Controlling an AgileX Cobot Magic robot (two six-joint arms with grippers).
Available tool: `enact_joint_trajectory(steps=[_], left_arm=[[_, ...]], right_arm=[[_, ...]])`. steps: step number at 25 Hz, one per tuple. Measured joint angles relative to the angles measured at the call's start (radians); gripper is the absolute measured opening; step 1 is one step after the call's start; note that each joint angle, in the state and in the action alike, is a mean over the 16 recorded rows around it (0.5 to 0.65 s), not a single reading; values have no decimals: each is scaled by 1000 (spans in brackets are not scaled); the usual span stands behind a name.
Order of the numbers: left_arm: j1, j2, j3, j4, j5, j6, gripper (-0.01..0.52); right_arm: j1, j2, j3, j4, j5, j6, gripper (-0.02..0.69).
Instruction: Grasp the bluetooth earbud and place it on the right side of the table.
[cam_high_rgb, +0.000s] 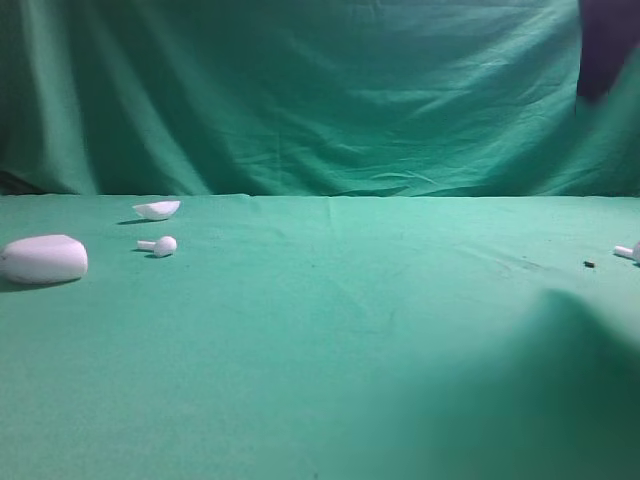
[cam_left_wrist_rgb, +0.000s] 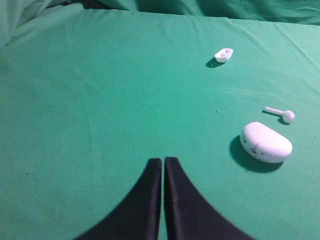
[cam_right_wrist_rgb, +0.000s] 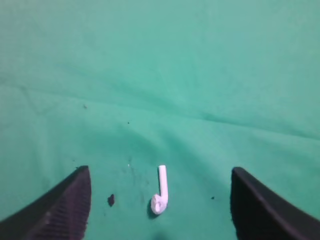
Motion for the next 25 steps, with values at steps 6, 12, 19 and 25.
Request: enact_joint_trajectory(steps=[6,12,19,25], left_arm=[[0,0,0,0,0,0,0],[0,0,0,0,0,0,0],[0,0,0,0,0,0,0],[0,0,0,0,0,0,0]], right_arm=[[0,-247,-66,59,199,1,197],[0,-521,-74,105,356,1,35],[0,-841,1,116,432,4,0],[0,-1075,110,120,406,20,0]])
